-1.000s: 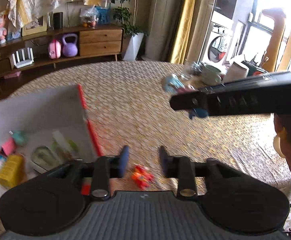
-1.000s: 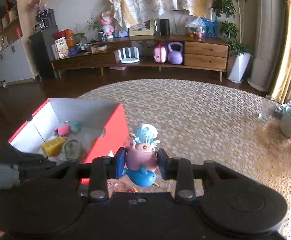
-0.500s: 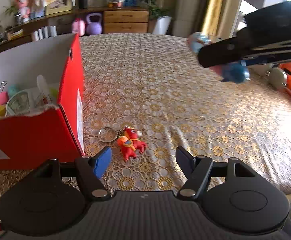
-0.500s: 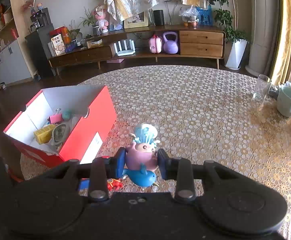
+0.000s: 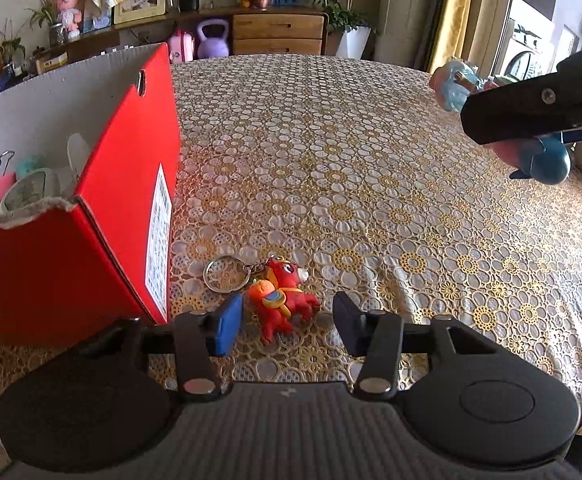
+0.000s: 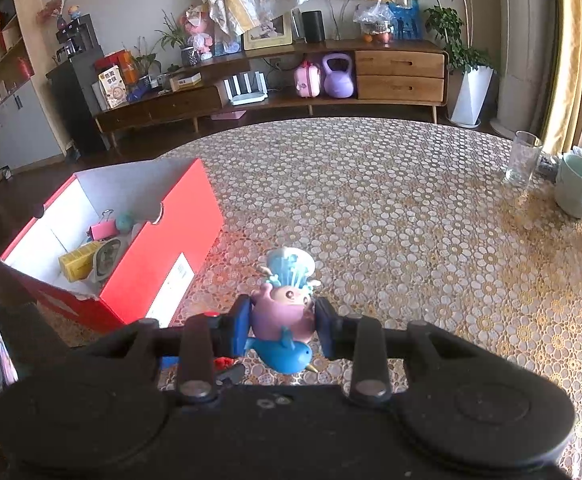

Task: Organize rigid objects

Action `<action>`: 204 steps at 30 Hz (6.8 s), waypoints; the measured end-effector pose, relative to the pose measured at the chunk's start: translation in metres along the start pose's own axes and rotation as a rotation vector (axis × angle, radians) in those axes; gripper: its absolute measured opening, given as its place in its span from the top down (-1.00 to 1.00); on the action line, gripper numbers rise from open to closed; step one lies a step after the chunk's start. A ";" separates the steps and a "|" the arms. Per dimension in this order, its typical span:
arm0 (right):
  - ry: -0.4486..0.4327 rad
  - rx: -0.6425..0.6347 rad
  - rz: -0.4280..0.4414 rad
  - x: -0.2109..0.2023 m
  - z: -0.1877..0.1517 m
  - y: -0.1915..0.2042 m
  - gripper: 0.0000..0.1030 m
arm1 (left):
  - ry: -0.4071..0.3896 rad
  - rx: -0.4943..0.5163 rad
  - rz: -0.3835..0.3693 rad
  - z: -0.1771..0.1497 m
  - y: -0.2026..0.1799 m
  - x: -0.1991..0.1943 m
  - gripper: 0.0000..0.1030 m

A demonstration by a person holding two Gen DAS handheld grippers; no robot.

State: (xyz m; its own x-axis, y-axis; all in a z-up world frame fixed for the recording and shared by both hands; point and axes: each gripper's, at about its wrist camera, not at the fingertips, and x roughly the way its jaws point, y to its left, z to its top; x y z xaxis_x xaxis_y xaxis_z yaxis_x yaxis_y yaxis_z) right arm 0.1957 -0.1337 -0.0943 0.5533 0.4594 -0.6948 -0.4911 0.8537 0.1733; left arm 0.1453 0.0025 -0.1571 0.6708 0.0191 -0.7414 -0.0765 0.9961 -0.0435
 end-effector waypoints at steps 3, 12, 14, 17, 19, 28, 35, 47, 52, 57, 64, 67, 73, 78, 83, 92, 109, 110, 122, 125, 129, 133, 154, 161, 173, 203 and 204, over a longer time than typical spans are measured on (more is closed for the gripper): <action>0.005 0.000 -0.001 0.002 0.000 -0.002 0.36 | -0.012 0.030 0.010 -0.002 -0.004 -0.001 0.25; 0.005 -0.006 -0.007 0.003 0.001 0.001 0.36 | -0.024 0.037 -0.017 0.001 -0.001 -0.003 0.27; 0.002 -0.009 -0.011 0.002 0.002 0.002 0.36 | -0.035 0.028 -0.031 0.007 0.003 -0.007 0.27; -0.002 -0.015 -0.017 -0.001 0.004 0.005 0.36 | -0.066 0.033 -0.053 0.013 0.005 -0.020 0.27; -0.006 -0.019 -0.019 -0.003 0.006 0.008 0.36 | -0.087 0.035 -0.070 0.018 0.006 -0.030 0.27; -0.034 -0.048 -0.017 -0.014 0.016 0.028 0.37 | -0.191 0.004 -0.130 0.047 0.027 -0.075 0.91; -0.055 -0.072 -0.007 -0.013 0.026 0.047 0.37 | -0.207 -0.023 -0.134 0.066 0.063 -0.086 0.91; -0.023 -0.047 0.004 -0.004 0.012 0.018 0.36 | -0.107 0.041 -0.063 0.024 0.018 -0.053 -0.21; -0.010 -0.036 0.021 -0.002 0.010 -0.003 0.36 | -0.115 -0.001 0.069 0.017 0.001 -0.030 -0.42; 0.000 -0.027 0.039 0.004 0.008 -0.018 0.36 | -0.144 -0.037 0.180 0.022 -0.015 -0.008 -0.43; -0.002 -0.009 0.051 0.009 0.009 -0.033 0.36 | -0.087 -0.107 0.234 0.026 -0.019 0.018 -0.43; -0.001 -0.008 0.051 0.011 0.008 -0.036 0.36 | -0.103 -0.130 0.252 0.028 -0.013 0.020 -0.43; 0.011 -0.010 0.059 0.020 0.007 -0.032 0.36 | -0.106 -0.143 0.315 0.036 -0.003 0.028 -0.42; 0.022 -0.019 0.070 0.028 0.009 -0.026 0.36 | -0.090 -0.129 0.295 0.049 0.006 0.047 -0.42; 0.034 -0.023 0.068 0.036 0.012 -0.022 0.36 | -0.067 -0.149 0.206 0.047 0.013 0.060 -0.23; 0.060 -0.028 0.056 0.047 0.014 -0.014 0.36 | -0.075 -0.104 0.155 0.047 0.021 0.059 0.26; 0.021 -0.084 0.045 0.024 0.035 0.027 0.37 | -0.205 -0.097 -0.026 0.047 0.042 -0.027 0.26; 0.015 -0.089 0.044 0.022 0.037 0.031 0.37 | -0.218 -0.092 -0.035 0.049 0.044 -0.035 0.26; -0.020 -0.168 0.115 0.033 0.068 0.105 0.37 | -0.287 -0.066 -0.003 0.083 0.116 -0.093 0.26; -0.011 -0.183 0.145 0.050 0.077 0.126 0.37 | -0.276 -0.069 0.038 0.093 0.146 -0.092 0.26; 0.007 -0.216 0.178 0.077 0.083 0.152 0.37 | -0.231 -0.076 0.086 0.100 0.186 -0.080 0.26; 0.038 -0.245 0.189 0.102 0.085 0.172 0.37 | -0.164 -0.060 0.113 0.105 0.217 -0.059 0.26; 0.145 -0.288 0.141 0.170 0.071 0.199 0.29 | 0.120 -0.041 0.102 0.093 0.261 0.023 0.25; 0.136 -0.275 0.151 0.162 0.072 0.198 0.13 | 0.130 -0.069 0.073 0.095 0.261 0.018 0.22; 0.045 -0.248 0.211 0.112 0.072 0.192 0.10 | -0.011 -0.047 0.078 0.092 0.247 -0.032 -0.09; -0.238 -0.120 0.316 -0.004 0.052 0.149 -1.00 | -0.229 -0.068 0.061 0.078 0.210 -0.145 -0.95; -0.240 -0.124 0.319 -0.006 0.051 0.149 -1.00 | -0.234 -0.064 0.060 0.077 0.208 -0.147 -0.95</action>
State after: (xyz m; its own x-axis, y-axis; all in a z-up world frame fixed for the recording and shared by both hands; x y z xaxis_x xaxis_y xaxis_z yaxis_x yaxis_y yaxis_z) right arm 0.1532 0.0028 -0.0288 0.4942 0.7527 -0.4349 -0.7323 0.6301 0.2584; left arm 0.0877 0.2132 -0.0057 0.8159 0.1049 -0.5687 -0.1627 0.9853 -0.0516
